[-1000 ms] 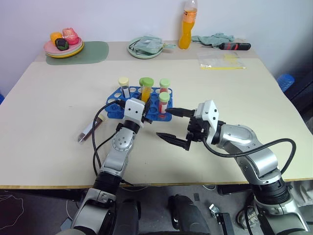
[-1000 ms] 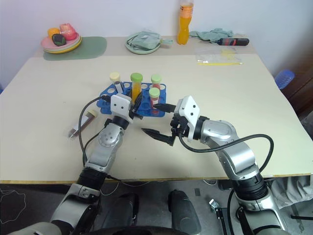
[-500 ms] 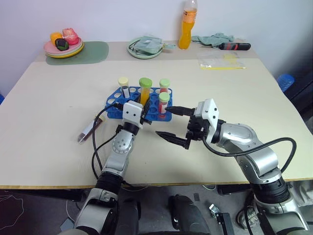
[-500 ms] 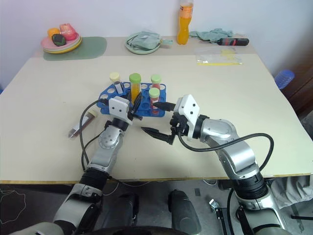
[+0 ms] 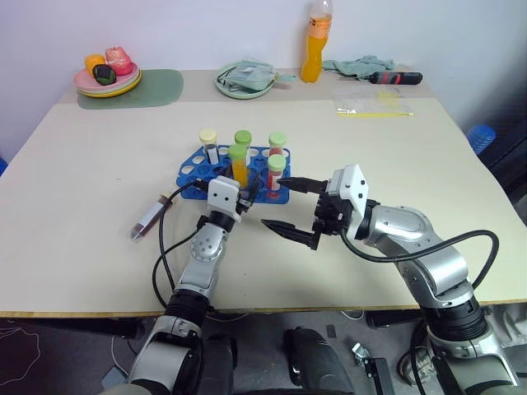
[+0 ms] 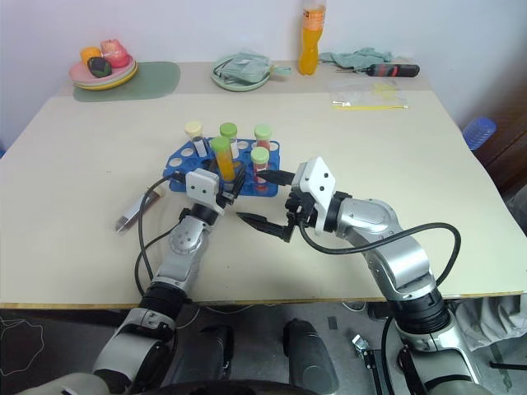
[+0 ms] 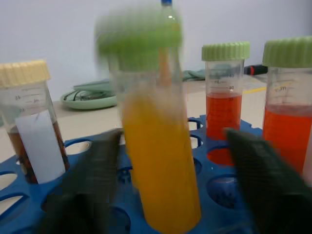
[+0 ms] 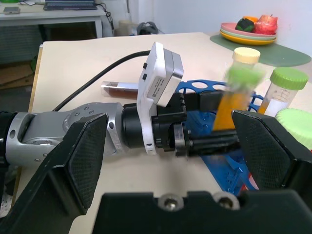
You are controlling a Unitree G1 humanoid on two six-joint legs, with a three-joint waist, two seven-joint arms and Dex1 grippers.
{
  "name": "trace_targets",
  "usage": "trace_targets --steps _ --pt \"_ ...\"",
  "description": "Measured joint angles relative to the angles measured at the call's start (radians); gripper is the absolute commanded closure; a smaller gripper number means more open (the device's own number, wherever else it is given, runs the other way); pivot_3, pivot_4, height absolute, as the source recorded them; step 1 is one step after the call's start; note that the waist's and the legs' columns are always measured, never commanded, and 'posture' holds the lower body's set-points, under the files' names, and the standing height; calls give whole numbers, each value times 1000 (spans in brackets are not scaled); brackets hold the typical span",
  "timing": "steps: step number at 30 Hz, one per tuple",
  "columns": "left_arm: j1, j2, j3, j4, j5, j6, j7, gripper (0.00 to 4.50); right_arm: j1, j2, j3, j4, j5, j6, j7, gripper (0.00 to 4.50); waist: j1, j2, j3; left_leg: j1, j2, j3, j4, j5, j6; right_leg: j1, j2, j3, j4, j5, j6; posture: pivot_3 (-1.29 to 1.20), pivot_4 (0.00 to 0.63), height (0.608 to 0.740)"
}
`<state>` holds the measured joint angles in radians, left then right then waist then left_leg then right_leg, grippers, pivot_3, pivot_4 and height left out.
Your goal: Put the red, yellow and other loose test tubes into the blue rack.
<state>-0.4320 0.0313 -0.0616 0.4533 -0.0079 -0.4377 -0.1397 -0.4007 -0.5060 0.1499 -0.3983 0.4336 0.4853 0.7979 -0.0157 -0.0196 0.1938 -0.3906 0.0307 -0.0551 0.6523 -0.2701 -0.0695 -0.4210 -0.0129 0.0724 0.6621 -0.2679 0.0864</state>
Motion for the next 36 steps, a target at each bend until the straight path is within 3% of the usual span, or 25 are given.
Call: trace_targets --steps 4,10,15,19,22,25,26,29,36 --pt "54 18 19 -157 -44 68 -21 348 -2 3 3 0 -1 0 -2 0 -1 0 0 0 0 0 0 0 0 0 0 0 1 0 0 0 150 740" --pt "235 186 121 -635 -182 352 -72 348 -4 2 6 -7 -2 0 -1 0 -5 0 0 1 1 -1 -1 0 0 0 1 0 2 0 0 0 150 740" --pt "314 419 322 -902 -432 669 -134 167 -6 2 7 -10 -2 -2 13 0 -4 0 0 1 1 -2 0 0 0 0 1 -1 2 0 -1 0 150 740" --pt "300 653 384 -923 -502 1060 -111 167 -14 11 18 -6 -2 -12 25 0 -6 0 0 1 1 -2 0 0 0 0 1 -1 1 0 0 0 150 740" --pt "239 838 306 -873 -485 1441 -94 167 -21 16 21 13 -3 -13 34 0 -7 0 1 1 1 -2 -1 0 0 0 1 -2 2 -1 -1 0 150 740" --pt "98 929 251 -783 -522 1741 -136 167 -28 24 34 19 -8 -15 37 0 -10 -2 1 0 1 -3 -1 0 0 -1 1 -3 1 -1 -1 0 150 740" --pt "34 987 180 -760 -537 1814 -183 167 -29 28 37 21 -10 -16 38 0 -9 -2 1 -1 1 -3 -1 0 0 -1 1 -3 1 -1 -1 0 150 740" --pt "-129 1036 33 -692 -541 1910 -265 167 -30 37 47 25 -19 -23 39 0 -8 -2 2 -1 1 -2 -2 0 0 -2 1 -3 1 -1 -1 0 150 740" --pt "-329 1033 -255 -571 -518 1929 -427 167 -23 48 55 28 -31 -36 26 0 -18 -2 2 -1 1 -2 -2 0 0 -3 1 -2 1 -1 -1 0 150 740"
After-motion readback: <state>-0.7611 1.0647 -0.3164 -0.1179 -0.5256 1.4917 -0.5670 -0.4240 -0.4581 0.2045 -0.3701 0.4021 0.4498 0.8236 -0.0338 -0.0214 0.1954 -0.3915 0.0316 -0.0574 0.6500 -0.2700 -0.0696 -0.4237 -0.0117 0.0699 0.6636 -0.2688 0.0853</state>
